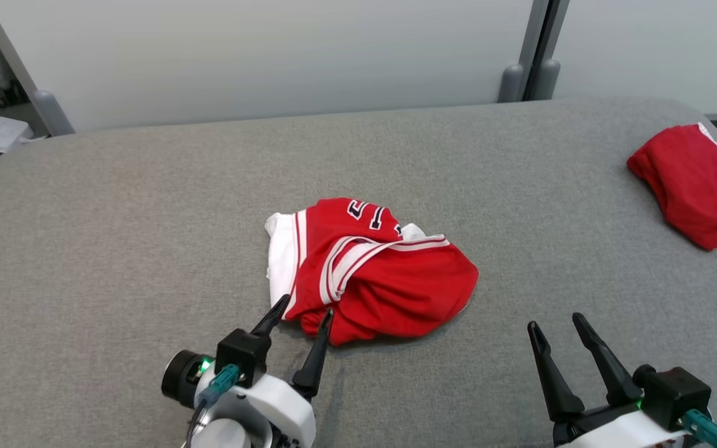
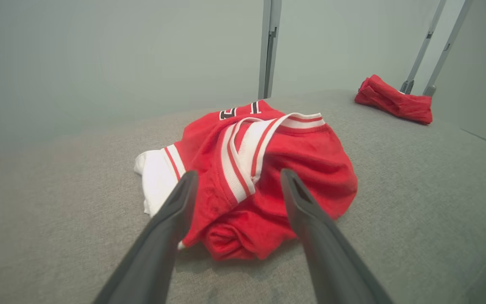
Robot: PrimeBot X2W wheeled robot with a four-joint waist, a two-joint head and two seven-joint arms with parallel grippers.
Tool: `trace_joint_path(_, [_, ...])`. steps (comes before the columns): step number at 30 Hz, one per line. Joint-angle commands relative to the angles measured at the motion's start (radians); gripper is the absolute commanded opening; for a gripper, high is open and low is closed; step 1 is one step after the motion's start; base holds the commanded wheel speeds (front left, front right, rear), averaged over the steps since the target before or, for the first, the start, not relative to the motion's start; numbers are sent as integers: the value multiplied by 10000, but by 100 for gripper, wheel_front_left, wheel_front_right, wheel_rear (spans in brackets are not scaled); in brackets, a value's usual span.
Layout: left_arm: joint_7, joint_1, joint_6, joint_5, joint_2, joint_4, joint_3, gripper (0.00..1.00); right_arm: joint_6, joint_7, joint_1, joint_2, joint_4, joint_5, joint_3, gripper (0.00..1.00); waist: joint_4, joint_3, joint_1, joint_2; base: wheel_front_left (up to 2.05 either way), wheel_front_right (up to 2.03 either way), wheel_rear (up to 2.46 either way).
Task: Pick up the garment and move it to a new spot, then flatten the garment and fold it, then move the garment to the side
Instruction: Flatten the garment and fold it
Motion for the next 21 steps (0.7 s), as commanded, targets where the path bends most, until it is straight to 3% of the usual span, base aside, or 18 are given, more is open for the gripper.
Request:
trace_joint_path(1, [-59, -777, 106, -61, 46, 138, 77, 100, 6, -117, -475, -180, -304, 51, 227, 100, -176, 273, 0, 0, 0, 0, 0])
trace_joint_path(12, [-59, -2629, 473, 278, 46, 2633, -526, 100, 6, -117, -1144, -284, -391, 298, 493, 100, -809, 1109, 0, 0, 0, 0, 0])
trace_joint_path(13, [-59, -2747, 440, 242, 46, 2870, -561, 80, 6, -117, -1182, -293, -391, 315, 512, 100, -858, 1144, 0, 0, 0, 0, 0])
trace_joint_path(14, [-59, -2870, 415, 213, 46, 3020, -582, 0, 6, -117, -1212, -302, -385, 326, 529, 100, -901, 1163, 0, 0, 0, 0, 0])
trace_joint_path(18, [-59, -3132, 332, 3, 46, 3242, -527, 0, 6, -117, -1253, -294, -356, 343, 547, 100, -1025, 1140, 0, 0, 0, 0, 0])
trace_joint_path(21, [-59, -3207, 16, -644, 46, 2795, -435, 0, 6, -117, -1222, -260, -321, 352, 523, 100, -1107, 1028, 0, 0, 0, 0, 0])
